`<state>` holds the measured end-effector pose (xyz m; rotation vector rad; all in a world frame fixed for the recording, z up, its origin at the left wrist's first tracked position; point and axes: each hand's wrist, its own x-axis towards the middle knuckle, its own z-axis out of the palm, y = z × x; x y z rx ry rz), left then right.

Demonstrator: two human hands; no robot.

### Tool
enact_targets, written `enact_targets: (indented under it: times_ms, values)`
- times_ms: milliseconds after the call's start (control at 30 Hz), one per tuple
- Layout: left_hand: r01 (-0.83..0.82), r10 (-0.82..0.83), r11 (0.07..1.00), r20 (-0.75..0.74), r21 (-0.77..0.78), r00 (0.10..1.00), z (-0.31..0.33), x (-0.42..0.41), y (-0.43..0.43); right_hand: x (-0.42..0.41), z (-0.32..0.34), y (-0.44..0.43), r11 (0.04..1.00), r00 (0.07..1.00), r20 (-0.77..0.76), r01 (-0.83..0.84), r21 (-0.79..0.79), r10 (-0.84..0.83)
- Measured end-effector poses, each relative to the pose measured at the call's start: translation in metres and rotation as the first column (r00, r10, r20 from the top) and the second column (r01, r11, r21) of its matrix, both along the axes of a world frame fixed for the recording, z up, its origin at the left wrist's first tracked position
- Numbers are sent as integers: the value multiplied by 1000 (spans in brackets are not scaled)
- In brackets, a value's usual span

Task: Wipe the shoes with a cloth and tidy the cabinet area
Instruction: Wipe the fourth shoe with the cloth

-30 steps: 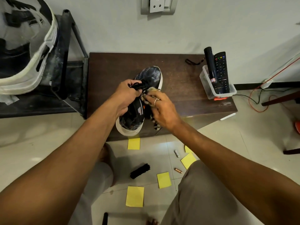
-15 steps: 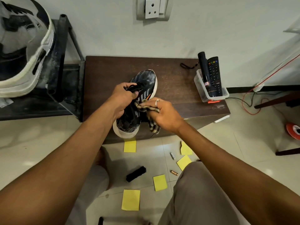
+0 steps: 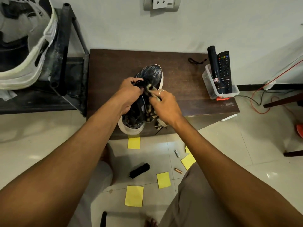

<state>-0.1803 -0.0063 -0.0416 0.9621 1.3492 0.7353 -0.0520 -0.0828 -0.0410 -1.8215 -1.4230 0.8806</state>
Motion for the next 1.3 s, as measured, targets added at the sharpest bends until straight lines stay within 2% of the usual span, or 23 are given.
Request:
enact_targets:
  times_ms: [67, 133, 200, 267, 333, 467, 667, 733, 800, 833, 867, 933, 1000, 1067, 1133, 1233, 1300]
  values:
    - [-5, 5, 1000, 10, -7, 1000, 1, -2, 0, 0, 3, -6, 992, 992, -57, -114, -53, 111]
    - [3, -2, 1000, 23, -9, 1000, 2, -3, -1, 8, 6, -3, 992, 989, -114, -103, -72, 94]
    - [26, -26, 1000, 15, -9, 1000, 2, -5, 0, 16, 6, 4, 997, 985, -155, 76, 22, -71]
    - [37, -37, 999, -1, -17, 999, 0, -6, 1, 16, 1, 15, 947, 955, -136, 283, 154, -264]
    - [29, -29, 999, 0, -23, 1000, -2, -6, 1, 3, -3, 23, 935, 952, -56, 307, 179, -302]
    - [2, -2, 1000, 0, -7, 1000, -4, -3, 1, -7, -12, 22, 971, 976, 52, 204, 123, -212]
    - [-2, 2, 1000, -7, -3, 1000, -7, -1, 2, 3, -6, -9, 990, 985, 112, -134, 46, 129]
    - [14, -14, 1000, 2, -1, 1000, -7, -3, 2, 13, -3, -4, 962, 934, 258, -267, 53, 245]
    - [40, -40, 999, 6, -6, 999, -7, -5, 2, 27, -3, 3, 927, 803, 504, -375, 12, 318]
    - [48, -48, 999, 9, -9, 999, -7, -5, 2, 32, -3, 6, 929, 762, 574, -370, 4, 301]
    - [52, -52, 999, 15, -13, 999, -6, -5, 2, 33, -3, 9, 945, 765, 590, -328, 11, 258]
    - [41, -41, 999, 13, -14, 999, -6, -5, 3, 22, -6, 7, 973, 850, 503, -221, 67, 158]
    - [15, -15, 1000, -1, 5, 1000, -7, -4, 2, 6, -9, -8, 967, 907, 385, -231, 108, 173]
    - [12, -12, 999, -13, 30, 1000, -7, -4, 2, -1, -12, -31, 938, 908, 315, -326, 119, 276]
    - [31, -30, 999, -21, 38, 999, -8, -4, 1, 4, -13, -38, 916, 890, 336, -373, 149, 308]
    - [38, -38, 999, -21, 25, 999, -8, -3, 2, 6, -18, -25, 951, 914, 365, -256, 174, 179]
    - [14, -13, 999, -22, 34, 1000, -8, -3, 2, -11, -16, -29, 968, 950, 294, -165, 188, 104]
